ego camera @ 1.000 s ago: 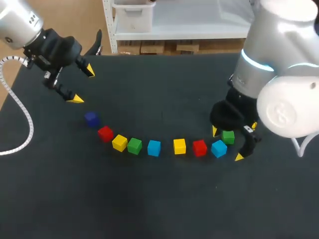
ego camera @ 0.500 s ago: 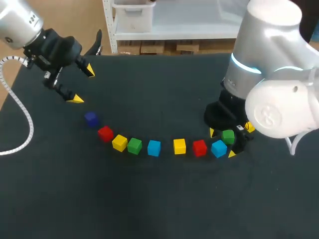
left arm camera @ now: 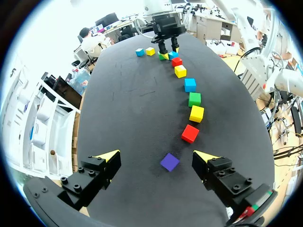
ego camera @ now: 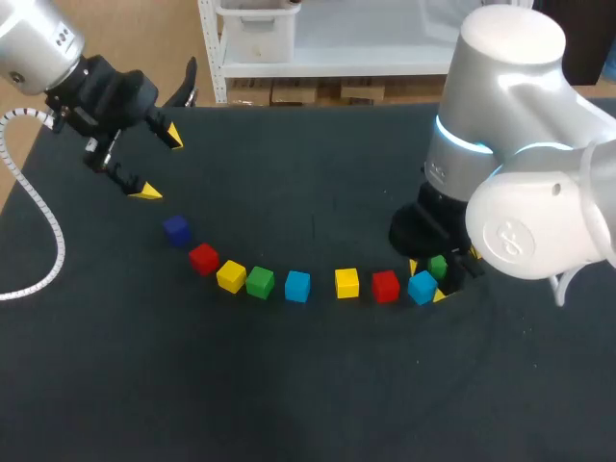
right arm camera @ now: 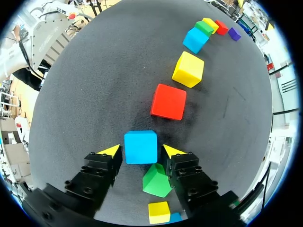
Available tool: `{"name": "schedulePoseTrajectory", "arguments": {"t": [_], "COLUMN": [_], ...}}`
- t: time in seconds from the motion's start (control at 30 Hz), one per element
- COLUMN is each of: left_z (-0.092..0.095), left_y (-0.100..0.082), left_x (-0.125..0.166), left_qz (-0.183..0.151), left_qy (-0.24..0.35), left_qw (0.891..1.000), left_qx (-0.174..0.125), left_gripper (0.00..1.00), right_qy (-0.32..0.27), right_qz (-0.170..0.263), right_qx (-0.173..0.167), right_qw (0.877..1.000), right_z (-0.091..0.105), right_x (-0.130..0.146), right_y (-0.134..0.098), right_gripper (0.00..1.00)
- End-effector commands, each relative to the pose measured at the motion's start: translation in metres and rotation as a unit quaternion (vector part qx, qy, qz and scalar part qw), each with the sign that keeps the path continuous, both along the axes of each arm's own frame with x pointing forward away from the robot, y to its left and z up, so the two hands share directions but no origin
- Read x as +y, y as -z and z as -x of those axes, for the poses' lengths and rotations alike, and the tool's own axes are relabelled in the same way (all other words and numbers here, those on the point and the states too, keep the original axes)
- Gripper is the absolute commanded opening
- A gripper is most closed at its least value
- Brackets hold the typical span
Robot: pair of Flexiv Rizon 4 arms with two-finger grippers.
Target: Place the blue cubes, place green cubes on the blue cubes, place the yellow cubes on the green cubes, then place the red cubes on the yellow cubes, and place purple cube on the red cubes.
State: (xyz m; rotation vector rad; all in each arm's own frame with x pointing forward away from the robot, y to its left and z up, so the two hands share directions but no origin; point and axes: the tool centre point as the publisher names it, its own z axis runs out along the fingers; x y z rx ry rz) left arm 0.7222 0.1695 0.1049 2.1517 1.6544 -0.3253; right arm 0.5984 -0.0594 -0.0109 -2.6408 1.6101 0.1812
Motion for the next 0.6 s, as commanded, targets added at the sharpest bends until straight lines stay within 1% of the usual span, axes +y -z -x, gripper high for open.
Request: {"name": "schedulePoseTrajectory", "arguments": {"t": [0.03, 0.1, 0.17, 0.2, 0.27, 0.37, 0.43, 0.5, 0.57, 0.6], "left_z": [0.000, 0.000, 0.000, 0.000, 0.000, 0.000, 0.000, 0.000, 0.000, 0.000], "left_y": [0.000, 0.000, 0.000, 0.000, 0.000, 0.000, 0.000, 0.000, 0.000, 0.000], "left_x": [0.000, 0.000, 0.000, 0.000, 0.000, 0.000, 0.000, 0.000, 0.000, 0.000], "left_qz": [0.000, 0.000, 0.000, 0.000, 0.000, 0.000, 0.000, 0.000, 0.000, 0.000], "left_qy": [0.000, 0.000, 0.000, 0.000, 0.000, 0.000, 0.000, 0.000, 0.000, 0.000], "left_qw": [1.000, 1.000, 1.000, 1.000, 1.000, 1.000, 1.000, 1.000, 1.000, 1.000], "left_qx": [-0.001, -0.001, -0.001, -0.001, -0.001, -0.001, -0.001, -0.001, -0.001, -0.001], "left_gripper": [1.00, 1.00, 1.00, 1.00, 1.00, 1.00, 1.00, 1.00, 1.00, 1.00], "right_qy": [0.000, 0.000, -0.001, -0.001, -0.001, 0.000, 0.014, 0.040, 0.076, 0.093], "right_qz": [0.000, 0.000, -0.001, -0.001, -0.001, -0.001, -0.003, -0.013, -0.014, -0.024], "right_qx": [0.001, -0.001, -0.002, -0.003, -0.004, -0.007, -0.007, -0.002, -0.009, -0.002], "right_qw": [1.000, 1.000, 1.000, 1.000, 1.000, 1.000, 1.000, 0.999, 0.997, 0.995], "right_z": [-0.002, -0.002, -0.003, -0.003, -0.004, -0.004, -0.006, -0.010, -0.015, -0.018], "right_x": [0.001, 0.002, 0.002, 0.002, 0.003, 0.005, 0.005, 0.003, 0.002, 0.002], "right_y": [0.000, -0.002, -0.003, -0.003, -0.003, -0.005, -0.008, -0.013, -0.018, -0.021], "right_gripper": [0.48, 0.47, 0.42, 0.34, 0.00, 0.00, 0.00, 0.00, 0.00, 0.00]}}
